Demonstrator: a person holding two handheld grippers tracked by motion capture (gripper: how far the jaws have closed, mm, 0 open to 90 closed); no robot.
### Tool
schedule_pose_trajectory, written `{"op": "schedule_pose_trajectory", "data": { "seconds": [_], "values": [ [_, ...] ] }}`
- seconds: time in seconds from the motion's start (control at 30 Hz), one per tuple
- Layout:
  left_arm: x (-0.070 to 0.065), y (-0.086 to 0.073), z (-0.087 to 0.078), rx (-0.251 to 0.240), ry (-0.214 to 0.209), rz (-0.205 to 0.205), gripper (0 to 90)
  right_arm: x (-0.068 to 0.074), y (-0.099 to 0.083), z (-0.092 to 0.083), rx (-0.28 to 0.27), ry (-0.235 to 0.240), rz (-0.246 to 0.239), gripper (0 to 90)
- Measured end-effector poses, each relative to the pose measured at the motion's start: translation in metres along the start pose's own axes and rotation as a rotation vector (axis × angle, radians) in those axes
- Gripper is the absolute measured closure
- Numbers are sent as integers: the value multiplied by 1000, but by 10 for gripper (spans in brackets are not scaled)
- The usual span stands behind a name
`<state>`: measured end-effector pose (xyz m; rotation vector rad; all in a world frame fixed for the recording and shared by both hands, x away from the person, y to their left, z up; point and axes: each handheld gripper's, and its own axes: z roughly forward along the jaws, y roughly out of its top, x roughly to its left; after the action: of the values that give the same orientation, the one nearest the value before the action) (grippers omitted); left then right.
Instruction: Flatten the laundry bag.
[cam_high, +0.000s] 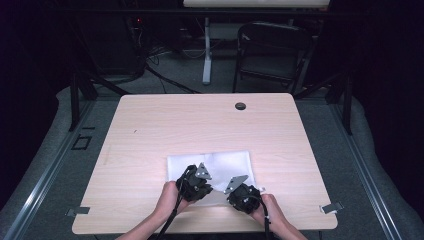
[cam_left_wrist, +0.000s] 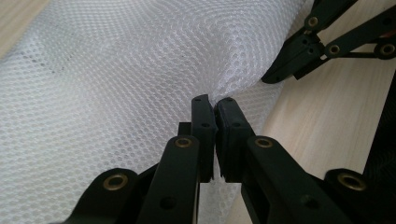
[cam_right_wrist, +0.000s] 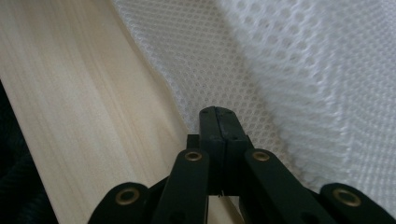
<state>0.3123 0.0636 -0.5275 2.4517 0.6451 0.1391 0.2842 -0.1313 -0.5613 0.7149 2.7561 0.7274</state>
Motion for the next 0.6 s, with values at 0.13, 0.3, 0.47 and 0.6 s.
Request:
{"op": "schedule_pose_trajectory", "data": {
  "seconds": [0.13,0.3,0.47,0.6],
  "values": [
    [6,3,-9,-17,19,-11,866,2,1,-1,12,7,-21,900],
    [14,10,-16,-38,33,-24,866,0,1,-2,24,25,-30,900],
    [22,17,-23,-45,55,-24,867,-2,0,-2,27,60,-5,900],
    [25,22,-27,-60,61,-27,867,-3,1,-3,48,73,-14,900]
  ]
}}
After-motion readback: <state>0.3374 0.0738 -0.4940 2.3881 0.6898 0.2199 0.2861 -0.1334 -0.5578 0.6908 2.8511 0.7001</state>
